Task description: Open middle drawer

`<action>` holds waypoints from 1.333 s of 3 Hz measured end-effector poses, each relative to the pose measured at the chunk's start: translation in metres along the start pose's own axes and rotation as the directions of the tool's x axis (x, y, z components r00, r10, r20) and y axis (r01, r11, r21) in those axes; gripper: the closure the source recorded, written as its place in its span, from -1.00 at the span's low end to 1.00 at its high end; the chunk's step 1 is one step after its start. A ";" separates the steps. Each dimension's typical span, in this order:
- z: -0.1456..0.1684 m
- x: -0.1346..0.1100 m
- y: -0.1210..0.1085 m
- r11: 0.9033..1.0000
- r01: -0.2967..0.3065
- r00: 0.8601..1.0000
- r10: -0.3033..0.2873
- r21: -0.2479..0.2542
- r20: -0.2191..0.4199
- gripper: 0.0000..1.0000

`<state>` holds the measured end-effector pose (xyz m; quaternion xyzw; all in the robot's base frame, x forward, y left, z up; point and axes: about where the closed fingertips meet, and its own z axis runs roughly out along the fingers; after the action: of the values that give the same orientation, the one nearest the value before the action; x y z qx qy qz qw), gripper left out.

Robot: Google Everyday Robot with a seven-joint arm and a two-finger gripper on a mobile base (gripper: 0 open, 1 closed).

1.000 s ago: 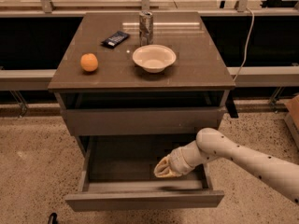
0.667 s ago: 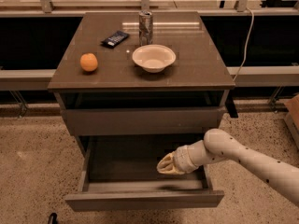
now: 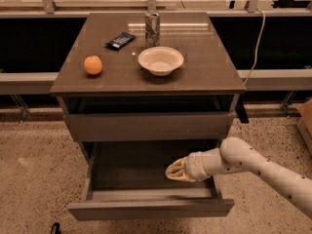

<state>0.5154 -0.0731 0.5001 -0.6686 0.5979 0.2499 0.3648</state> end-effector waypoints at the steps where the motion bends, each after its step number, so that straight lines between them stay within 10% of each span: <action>1: 0.002 -0.001 0.001 1.000 0.000 1.000 0.000 -0.003 0.002 0.05; 3: 0.005 -0.002 0.003 1.000 0.001 1.000 -0.001 -0.010 0.006 -0.88; 4: 0.006 -0.002 0.003 1.000 0.001 1.000 -0.001 -0.012 0.007 -1.00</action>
Offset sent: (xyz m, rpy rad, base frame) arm -0.0007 0.0014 -0.0007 0.0015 0.0017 0.0023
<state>0.5126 -0.0668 0.4973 -0.6701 0.5947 0.2558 0.3630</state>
